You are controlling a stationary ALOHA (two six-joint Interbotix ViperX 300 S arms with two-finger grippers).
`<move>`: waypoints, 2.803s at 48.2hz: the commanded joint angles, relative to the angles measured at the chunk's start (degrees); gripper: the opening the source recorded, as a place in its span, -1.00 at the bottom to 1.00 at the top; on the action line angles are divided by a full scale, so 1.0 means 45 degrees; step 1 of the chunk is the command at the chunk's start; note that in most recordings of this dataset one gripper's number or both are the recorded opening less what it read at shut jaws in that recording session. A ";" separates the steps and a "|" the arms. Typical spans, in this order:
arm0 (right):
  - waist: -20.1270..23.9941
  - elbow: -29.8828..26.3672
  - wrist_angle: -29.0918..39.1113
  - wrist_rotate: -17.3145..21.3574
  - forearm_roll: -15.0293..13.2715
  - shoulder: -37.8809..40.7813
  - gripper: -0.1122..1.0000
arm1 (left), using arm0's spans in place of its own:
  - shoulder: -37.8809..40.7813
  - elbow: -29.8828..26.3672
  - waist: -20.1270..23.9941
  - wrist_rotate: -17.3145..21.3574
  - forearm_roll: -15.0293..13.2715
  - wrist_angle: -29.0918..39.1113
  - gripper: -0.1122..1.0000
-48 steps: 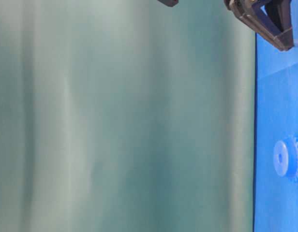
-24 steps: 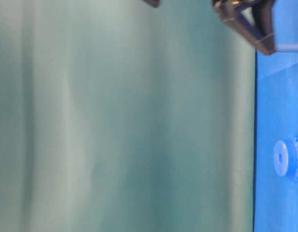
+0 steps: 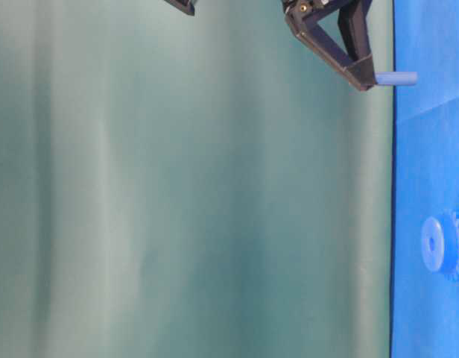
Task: Insert the shaft placed at a random location into the center hole of the small gear at another random location.
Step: 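Lift the shaft and carry it left toward the blue gear, then align the shaft over the gear's center hole and lower it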
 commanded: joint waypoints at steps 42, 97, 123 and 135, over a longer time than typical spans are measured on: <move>0.0352 -0.6621 0.1543 -0.0527 -0.0078 0.3984 -0.75 | 0.0059 -0.0039 0.0020 -0.0039 0.0020 -0.0078 -0.80; 0.0273 -0.6797 0.0879 -0.0508 0.0020 0.5566 -0.75 | 0.0059 -0.0039 0.0020 -0.0039 0.0000 -0.0059 -0.80; 0.0273 -0.6816 0.0742 -0.0469 0.0117 0.6074 -0.75 | 0.0059 -0.0039 0.0020 -0.0039 0.0020 -0.0059 -0.80; 0.0273 -0.6836 0.0742 -0.0449 0.0176 0.6250 -0.75 | 0.0059 -0.0020 0.0020 -0.0039 0.0020 -0.0059 -0.80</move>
